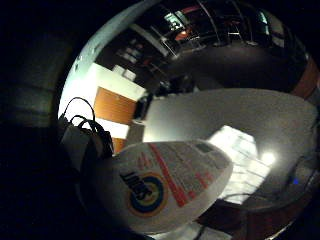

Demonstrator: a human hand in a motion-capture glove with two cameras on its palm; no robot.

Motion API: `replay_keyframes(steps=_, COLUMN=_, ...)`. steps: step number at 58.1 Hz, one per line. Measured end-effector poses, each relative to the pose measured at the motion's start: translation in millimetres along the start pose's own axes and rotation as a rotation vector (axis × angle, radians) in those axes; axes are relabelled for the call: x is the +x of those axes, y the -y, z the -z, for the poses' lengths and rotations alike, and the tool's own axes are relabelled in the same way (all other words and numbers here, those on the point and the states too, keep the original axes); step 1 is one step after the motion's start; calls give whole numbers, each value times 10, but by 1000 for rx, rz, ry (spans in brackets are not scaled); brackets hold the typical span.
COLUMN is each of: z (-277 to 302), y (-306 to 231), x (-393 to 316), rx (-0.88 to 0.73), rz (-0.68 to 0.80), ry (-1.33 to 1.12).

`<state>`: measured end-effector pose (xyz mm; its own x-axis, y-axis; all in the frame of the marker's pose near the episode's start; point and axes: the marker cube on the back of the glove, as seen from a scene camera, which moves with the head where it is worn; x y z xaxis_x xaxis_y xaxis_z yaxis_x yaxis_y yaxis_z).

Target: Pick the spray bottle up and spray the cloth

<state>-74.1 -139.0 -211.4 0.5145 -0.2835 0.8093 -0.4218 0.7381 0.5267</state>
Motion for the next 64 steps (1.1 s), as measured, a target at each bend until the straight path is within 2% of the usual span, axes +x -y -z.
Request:
replay_keyframes(steps=4, z=-240, y=69, x=198, rx=44, rz=5, ry=40)
replay_keyframes(steps=8, z=-512, y=39, x=433, rx=0, rz=9, ry=37)
replay_keyframes(steps=11, z=-736, y=123, x=585, rx=52, rz=4, ry=31)
replay_keyframes(steps=16, z=-1134, y=-145, x=1024, rx=-163, rz=-27, ry=-129)
replay_keyframes(steps=18, z=-1263, y=-86, x=1104, rx=-135, rz=-44, ry=-129)
replay_keyframes(steps=22, z=-1503, y=130, x=941, rx=-17, rz=-81, ry=92)
replay_keyframes(steps=27, z=-1784, y=85, x=1240, rx=-82, rz=-108, ry=0)
replay_keyframes(steps=30, z=-1951, y=236, x=1445, rx=28, rz=-113, ry=-76)
replay_keyframes(steps=32, z=-2041, y=255, x=1562, rx=44, rz=-117, ry=-117)
replay_keyframes(steps=35, z=-2076, y=132, x=1668, rx=-42, rz=-132, ry=-150)
replay_keyframes(steps=39, z=-2160, y=173, x=1725, rx=-11, rz=-143, ry=-135)
replay_keyframes(steps=44, z=-2288, y=137, x=1631, rx=-49, rz=-147, ry=-17)
replay_keyframes(steps=52, z=-2364, y=77, x=1707, rx=-150, rz=-135, ry=-51)
replay_keyframes(steps=58, z=-2406, y=437, x=1656, rx=8, rz=-87, ry=-40)
replay_keyframes(steps=62, z=-2379, y=399, x=1706, rx=-61, rz=-109, ry=-38)
replay_keyframes(steps=64, z=-2274, y=544, x=1807, rx=46, rz=-105, ry=-84)
